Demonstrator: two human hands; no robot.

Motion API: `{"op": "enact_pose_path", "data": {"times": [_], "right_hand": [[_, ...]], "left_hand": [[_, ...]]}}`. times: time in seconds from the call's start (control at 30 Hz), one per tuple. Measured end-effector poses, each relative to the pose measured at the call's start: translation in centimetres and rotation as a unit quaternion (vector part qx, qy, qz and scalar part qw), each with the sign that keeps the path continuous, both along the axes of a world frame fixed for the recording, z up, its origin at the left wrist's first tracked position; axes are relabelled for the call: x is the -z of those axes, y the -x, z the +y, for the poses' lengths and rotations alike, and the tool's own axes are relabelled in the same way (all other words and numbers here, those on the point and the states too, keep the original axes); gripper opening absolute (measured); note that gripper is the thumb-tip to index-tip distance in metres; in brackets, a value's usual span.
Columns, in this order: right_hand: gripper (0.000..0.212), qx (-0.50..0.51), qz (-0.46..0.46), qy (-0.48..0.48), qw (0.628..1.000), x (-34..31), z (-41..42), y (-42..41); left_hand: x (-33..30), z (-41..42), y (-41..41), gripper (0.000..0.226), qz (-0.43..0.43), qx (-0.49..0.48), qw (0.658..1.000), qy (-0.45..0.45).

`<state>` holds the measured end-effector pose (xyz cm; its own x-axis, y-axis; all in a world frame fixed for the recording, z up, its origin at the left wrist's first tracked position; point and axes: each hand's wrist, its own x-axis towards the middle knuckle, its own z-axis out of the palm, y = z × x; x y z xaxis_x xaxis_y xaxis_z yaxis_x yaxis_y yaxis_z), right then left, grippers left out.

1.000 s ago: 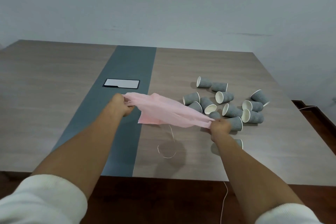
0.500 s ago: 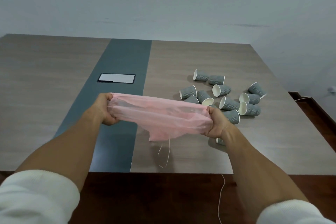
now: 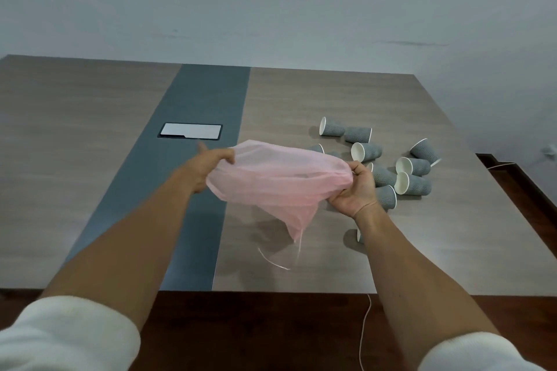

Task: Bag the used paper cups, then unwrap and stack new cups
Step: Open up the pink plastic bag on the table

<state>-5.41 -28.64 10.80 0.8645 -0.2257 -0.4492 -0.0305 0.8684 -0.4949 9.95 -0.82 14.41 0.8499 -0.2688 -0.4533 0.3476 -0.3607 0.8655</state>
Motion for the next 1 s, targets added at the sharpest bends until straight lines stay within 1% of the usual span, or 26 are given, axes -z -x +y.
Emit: {"op": "enact_pose_path", "data": {"times": [0.03,0.07,0.1,0.17,0.2,0.23,0.27,0.3,0.33,0.37,0.4,0.43,0.47,0.5,0.53,0.57,0.6,0.63,0.67,0.73,0.77,0.8,0.83,0.87,0.93,1.0], "right_hand": [[0.022,-0.006,0.007,0.003,1.0,0.5,0.0,-0.2],[0.023,-0.016,0.007,0.01,1.0,0.9,0.2,-0.3],[0.025,-0.03,0.009,0.02,0.999,1.1,0.3,-0.2],[0.047,-0.053,-0.014,0.013,0.998,1.4,0.6,-0.4],[0.057,-0.072,-0.009,0.021,0.997,1.5,0.6,-0.3],[0.057,-0.093,0.006,0.05,0.994,1.3,0.7,0.1],[0.049,-0.123,0.028,0.085,0.988,1.0,0.8,0.5],[0.043,-0.162,0.053,0.134,0.976,1.0,0.6,1.0],[0.039,-0.216,0.082,0.207,0.951,0.9,0.4,1.6],[0.029,-0.265,0.109,0.314,0.905,1.3,0.1,1.9],[0.016,-0.302,0.133,0.441,0.834,1.9,-0.3,2.2],[0.013,-0.309,0.15,0.562,0.752,2.6,-0.8,2.2],[0.017,-0.279,0.179,0.646,0.687,3.5,-1.2,2.1],[0.014,-0.222,0.21,0.702,0.643,4.0,-1.2,2.0],[0.024,-0.133,0.243,0.739,0.614,4.3,-1.0,1.7],[0.044,-0.04,0.25,0.758,0.601,4.2,-0.4,1.8],[0.058,0.042,0.222,0.766,0.602,4.6,0.2,1.8],[0.068,0.089,0.18,0.773,0.601,4.6,1.2,1.8],[0.079,0.089,0.143,0.788,0.591,4.4,2.2,1.8],[0.104,0.013,0.141,0.811,0.568,4.3,4.4,1.4],[0.106,-0.032,0.165,0.81,0.562,4.4,5.2,1.0],[0.096,-0.05,0.185,0.803,0.564,4.8,5.4,0.5],[0.079,-0.043,0.203,0.792,0.574,5.2,5.2,0.0],[0.064,-0.029,0.215,0.777,0.592,5.5,5.0,-0.4],[0.055,-0.017,0.231,0.754,0.615,5.7,4.1,-0.5],[0.053,-0.023,0.228,0.785,0.575,6.0,2.9,-0.1]], "left_hand": [[-0.1,-1.4,0.0,0.121,-0.103,0.029,0.993,-0.043],[-0.4,-2.8,0.3,0.12,-0.199,0.099,0.97,-0.095],[-0.2,-4.2,0.7,0.112,-0.276,0.185,0.932,-0.146],[1.0,-6.5,1.7,0.077,-0.357,0.319,0.848,-0.228],[1.4,-7.3,2.2,0.049,-0.374,0.337,0.825,-0.256],[1.9,-7.7,2.4,0.026,-0.385,0.331,0.817,-0.272],[2.4,-7.7,2.3,0.021,-0.381,0.306,0.833,-0.258],[2.2,-7.6,2.1,0.021,-0.35,0.266,0.871,-0.218],[1.9,-7.3,1.5,0.023,-0.313,0.224,0.907,-0.172],[1.5,-7.1,1.0,0.024,-0.291,0.196,0.925,-0.149],[0.9,-6.8,0.6,0.02,-0.282,0.192,0.927,-0.153],[0.3,-6.5,0.2,0.018,-0.274,0.204,0.924,-0.173],[-0.4,-6.2,0.1,0.017,-0.257,0.225,0.922,-0.186],[-0.9,-6.1,0.1,0.016,-0.215,0.242,0.929,-0.179],[-1.4,-5.9,0.3,0.015,-0.167,0.249,0.941,-0.158],[-1.8,-5.8,0.4,0.014,-0.124,0.242,0.952,-0.138],[-2.0,-5.7,0.5,0.014,-0.097,0.227,0.962,-0.12],[-2.3,-5.7,0.7,0.013,-0.075,0.207,0.97,-0.1],[-2.4,-5.7,0.8,0.012,-0.048,0.187,0.978,-0.078],[-2.9,-5.5,1.1,0.012,0.023,0.176,0.984,-0.016],[-3.2,-5.2,1.3,0.014,0.058,0.191,0.98,0.016],[-3.5,-4.8,1.5,0.017,0.075,0.214,0.973,0.032],[-3.7,-4.4,1.6,0.025,0.067,0.238,0.969,0.024],[-3.6,-3.7,1.3,0.035,0.025,0.26,0.965,-0.016],[-2.4,-2.5,0.3,0.047,-0.121,0.26,0.939,-0.187],[-1.1,-0.9,-0.8,0.032,-0.247,0.171,0.905,-0.303]]}}
